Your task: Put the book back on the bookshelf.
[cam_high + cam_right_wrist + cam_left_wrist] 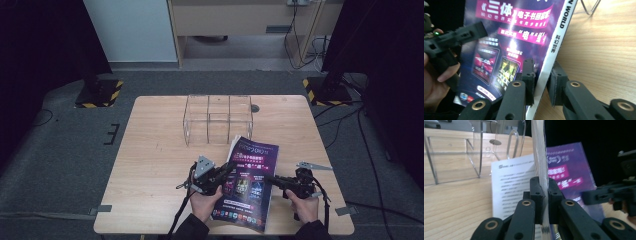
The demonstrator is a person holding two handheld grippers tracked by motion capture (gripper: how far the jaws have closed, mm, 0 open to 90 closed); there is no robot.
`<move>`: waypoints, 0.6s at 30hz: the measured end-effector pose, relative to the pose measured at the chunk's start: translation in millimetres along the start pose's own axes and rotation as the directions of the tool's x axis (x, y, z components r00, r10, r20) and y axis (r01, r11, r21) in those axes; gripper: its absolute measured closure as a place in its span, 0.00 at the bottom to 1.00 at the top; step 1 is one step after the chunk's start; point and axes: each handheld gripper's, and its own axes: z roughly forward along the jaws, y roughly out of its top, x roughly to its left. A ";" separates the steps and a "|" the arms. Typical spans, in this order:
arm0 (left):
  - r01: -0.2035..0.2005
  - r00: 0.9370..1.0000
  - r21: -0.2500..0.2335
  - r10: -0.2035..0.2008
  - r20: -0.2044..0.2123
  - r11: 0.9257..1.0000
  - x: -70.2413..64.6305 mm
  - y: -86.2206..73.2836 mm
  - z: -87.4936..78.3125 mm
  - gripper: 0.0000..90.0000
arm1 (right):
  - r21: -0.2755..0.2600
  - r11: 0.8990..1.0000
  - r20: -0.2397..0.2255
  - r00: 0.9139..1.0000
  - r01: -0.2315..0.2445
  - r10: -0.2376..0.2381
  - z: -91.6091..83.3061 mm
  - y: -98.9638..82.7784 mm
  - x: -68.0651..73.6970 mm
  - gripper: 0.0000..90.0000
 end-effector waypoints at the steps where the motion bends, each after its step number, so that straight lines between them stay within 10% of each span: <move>1: 0.001 1.000 0.004 -0.001 -0.002 1.000 1.4 -0.8 0.4 0.95 | -0.004 1.000 -0.004 1.000 0.000 0.000 -1.3 0.6 -0.3 0.88; 18: 0.055 0.998 0.060 -0.056 0.006 0.997 22.2 -7.7 8.9 0.77 | -0.061 0.998 -0.017 0.999 0.026 -0.027 -17.2 13.4 8.1 0.92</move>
